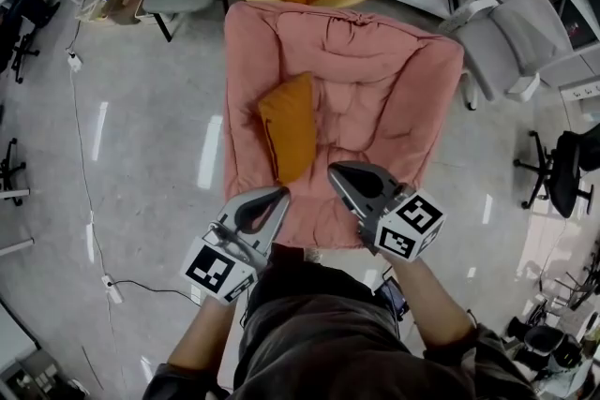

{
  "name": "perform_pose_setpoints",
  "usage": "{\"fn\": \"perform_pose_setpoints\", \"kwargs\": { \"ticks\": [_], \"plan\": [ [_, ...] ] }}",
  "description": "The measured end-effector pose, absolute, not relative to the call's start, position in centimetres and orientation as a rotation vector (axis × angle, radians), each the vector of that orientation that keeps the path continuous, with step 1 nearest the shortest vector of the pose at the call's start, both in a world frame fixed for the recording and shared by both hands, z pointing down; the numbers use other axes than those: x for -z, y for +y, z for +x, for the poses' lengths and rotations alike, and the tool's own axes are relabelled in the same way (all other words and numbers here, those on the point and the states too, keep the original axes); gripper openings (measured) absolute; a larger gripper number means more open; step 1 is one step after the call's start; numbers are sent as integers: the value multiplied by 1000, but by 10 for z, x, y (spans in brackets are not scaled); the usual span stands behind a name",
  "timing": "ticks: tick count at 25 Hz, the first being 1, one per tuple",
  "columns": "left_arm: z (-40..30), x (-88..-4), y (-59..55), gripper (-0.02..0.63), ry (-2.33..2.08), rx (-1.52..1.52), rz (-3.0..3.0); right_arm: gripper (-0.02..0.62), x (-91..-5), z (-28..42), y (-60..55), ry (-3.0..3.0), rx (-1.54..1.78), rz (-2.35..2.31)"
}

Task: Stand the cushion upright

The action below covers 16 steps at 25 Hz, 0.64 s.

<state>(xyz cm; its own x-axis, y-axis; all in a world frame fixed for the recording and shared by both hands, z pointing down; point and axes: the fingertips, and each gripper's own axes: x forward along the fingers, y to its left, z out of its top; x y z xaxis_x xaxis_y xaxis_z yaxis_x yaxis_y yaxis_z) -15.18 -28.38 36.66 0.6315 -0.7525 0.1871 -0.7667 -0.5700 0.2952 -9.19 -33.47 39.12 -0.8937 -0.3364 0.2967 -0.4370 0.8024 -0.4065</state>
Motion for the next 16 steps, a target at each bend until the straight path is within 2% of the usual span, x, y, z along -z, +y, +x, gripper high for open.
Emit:
{"fn": "perform_pose_setpoints", "kwargs": {
  "ticks": [16],
  "plan": [
    [-146, -362, -283, 11, -1209, -52, 2517, 14, -393, -85, -332, -2765, -736, 614]
  ]
}}
